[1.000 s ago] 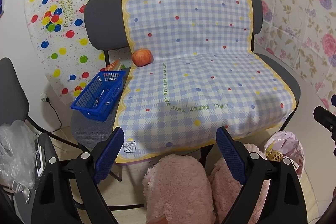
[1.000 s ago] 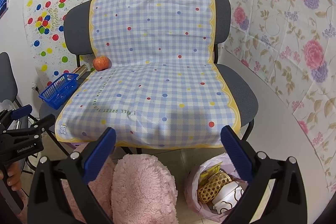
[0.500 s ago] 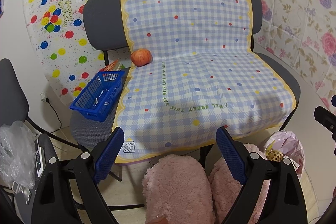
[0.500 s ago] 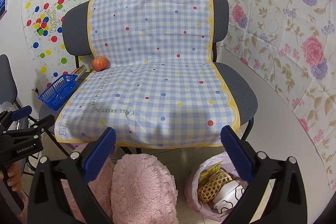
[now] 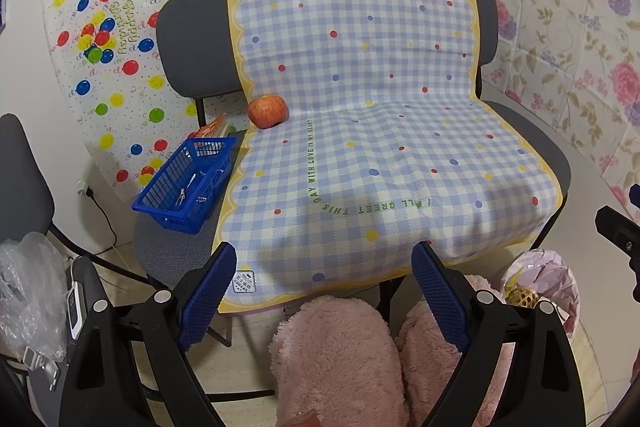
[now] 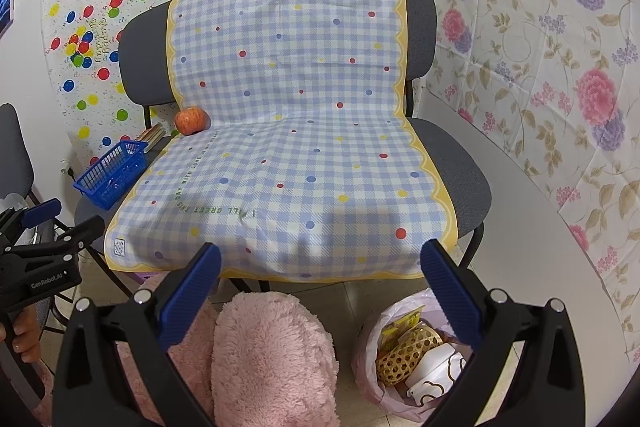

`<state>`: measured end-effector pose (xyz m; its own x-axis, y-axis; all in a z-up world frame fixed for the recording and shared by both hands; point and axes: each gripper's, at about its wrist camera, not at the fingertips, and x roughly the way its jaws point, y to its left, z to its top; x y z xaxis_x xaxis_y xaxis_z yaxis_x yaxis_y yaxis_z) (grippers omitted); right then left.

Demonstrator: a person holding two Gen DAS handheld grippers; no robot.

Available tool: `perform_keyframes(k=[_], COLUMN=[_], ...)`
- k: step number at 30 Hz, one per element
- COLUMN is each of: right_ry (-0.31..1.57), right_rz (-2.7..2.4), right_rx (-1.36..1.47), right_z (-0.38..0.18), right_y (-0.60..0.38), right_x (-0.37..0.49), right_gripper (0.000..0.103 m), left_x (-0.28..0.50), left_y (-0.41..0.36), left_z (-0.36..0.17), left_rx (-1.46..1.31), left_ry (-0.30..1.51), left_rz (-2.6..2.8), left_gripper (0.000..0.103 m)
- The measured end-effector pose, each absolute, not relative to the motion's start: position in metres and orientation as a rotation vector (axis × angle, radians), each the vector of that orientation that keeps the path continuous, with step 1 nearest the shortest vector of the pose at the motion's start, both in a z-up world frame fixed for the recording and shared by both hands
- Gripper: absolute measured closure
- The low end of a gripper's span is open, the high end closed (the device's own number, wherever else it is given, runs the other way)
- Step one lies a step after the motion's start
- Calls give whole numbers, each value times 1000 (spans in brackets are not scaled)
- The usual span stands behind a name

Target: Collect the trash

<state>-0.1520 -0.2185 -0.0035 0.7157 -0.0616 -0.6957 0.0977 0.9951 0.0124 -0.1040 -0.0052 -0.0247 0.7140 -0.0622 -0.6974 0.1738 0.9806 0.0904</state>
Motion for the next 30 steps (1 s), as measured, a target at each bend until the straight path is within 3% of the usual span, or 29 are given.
perform_keyframes(k=[30], right_ry=[791], right_rz=[-83], right_rx=[67], right_z=[-13], right_y=[-217], right_x=[-140], right_gripper=[5], left_x=[-96], left_y=[-5], left_z=[-29], left_rx=[152], left_ry=[772], left_rz=[-135], left_gripper=[14])
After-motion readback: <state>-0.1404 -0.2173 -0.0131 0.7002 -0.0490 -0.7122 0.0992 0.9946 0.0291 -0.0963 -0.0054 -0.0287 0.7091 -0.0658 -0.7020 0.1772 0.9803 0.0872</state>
